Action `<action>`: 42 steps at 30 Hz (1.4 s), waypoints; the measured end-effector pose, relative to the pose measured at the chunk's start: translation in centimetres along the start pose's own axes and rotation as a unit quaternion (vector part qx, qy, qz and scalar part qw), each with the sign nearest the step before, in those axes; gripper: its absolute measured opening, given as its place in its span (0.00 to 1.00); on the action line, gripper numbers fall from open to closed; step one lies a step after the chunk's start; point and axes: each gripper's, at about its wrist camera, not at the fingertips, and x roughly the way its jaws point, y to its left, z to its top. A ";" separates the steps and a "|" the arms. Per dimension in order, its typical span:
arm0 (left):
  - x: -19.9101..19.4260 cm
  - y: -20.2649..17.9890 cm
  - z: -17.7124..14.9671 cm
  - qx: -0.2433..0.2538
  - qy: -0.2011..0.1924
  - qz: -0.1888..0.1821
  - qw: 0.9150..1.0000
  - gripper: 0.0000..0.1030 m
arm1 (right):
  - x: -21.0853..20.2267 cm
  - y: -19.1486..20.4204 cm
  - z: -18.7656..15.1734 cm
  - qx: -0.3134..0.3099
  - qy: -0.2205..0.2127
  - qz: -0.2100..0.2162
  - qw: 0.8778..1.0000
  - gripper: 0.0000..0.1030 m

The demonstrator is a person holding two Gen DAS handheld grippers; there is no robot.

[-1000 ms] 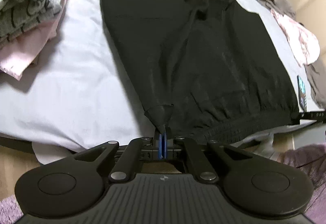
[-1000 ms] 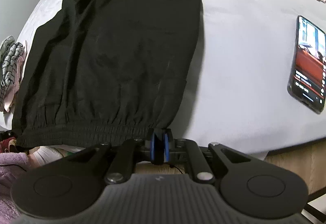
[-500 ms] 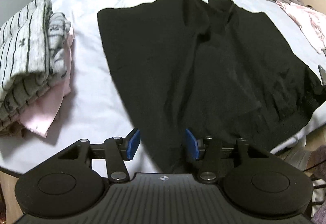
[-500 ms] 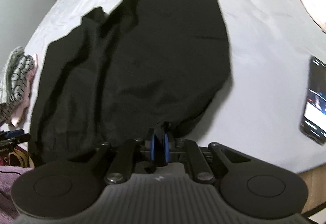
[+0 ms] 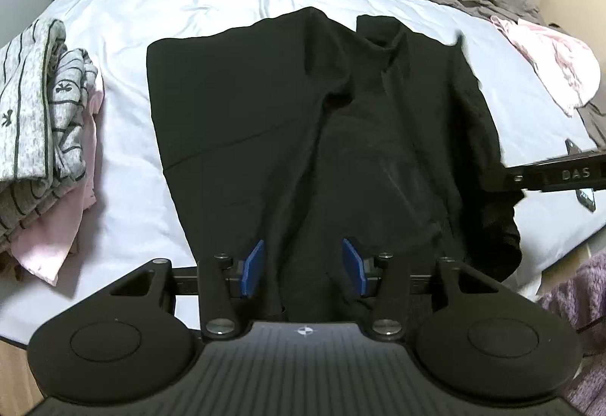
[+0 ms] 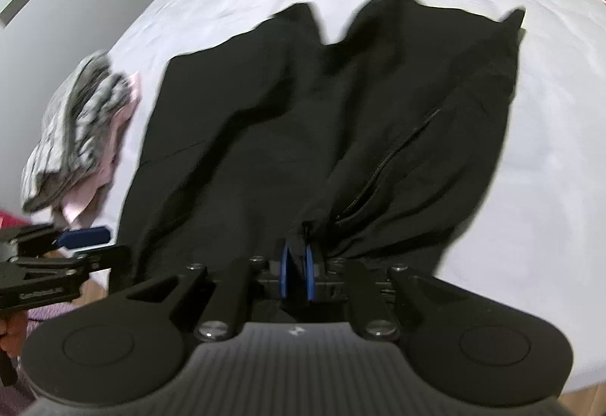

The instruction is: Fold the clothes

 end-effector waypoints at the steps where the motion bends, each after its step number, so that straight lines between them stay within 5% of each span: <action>1: 0.1 0.0 -0.1 0.003 0.002 0.001 1.000 0.43 | 0.3 0.8 -0.1 -0.012 0.005 0.006 1.000 0.11; 13: 0.5 1.9 -1.4 -0.022 0.026 -0.019 0.999 0.42 | 3.6 7.9 -3.3 -0.116 0.077 0.117 0.983 0.11; 17: 0.9 2.0 -1.7 -0.033 0.038 -0.049 0.997 0.42 | 4.4 8.1 -4.3 -0.124 0.087 0.111 0.982 0.21; 19: 1.2 1.9 -1.8 -0.035 0.045 -0.062 0.996 0.42 | 4.7 7.9 -4.6 -0.127 0.099 0.121 0.980 0.45; 35: 3.7 0.3 -1.9 -0.040 0.077 -0.103 0.991 0.45 | 0.2 5.9 -7.2 -0.207 0.068 0.082 0.973 0.57; 37: 3.9 -0.1 -1.8 -0.035 0.082 -0.104 0.991 0.37 | -0.5 5.9 -7.8 -0.231 0.053 0.071 0.969 0.61; 38: 3.9 -0.2 -1.7 -0.033 0.084 -0.104 0.990 0.24 | -0.8 5.9 -8.1 -0.243 0.045 0.065 0.967 0.62; 42: 4.3 -0.9 -1.4 -0.023 0.093 -0.106 0.990 0.11 | -1.9 6.2 -9.7 -0.301 0.011 0.037 0.953 0.68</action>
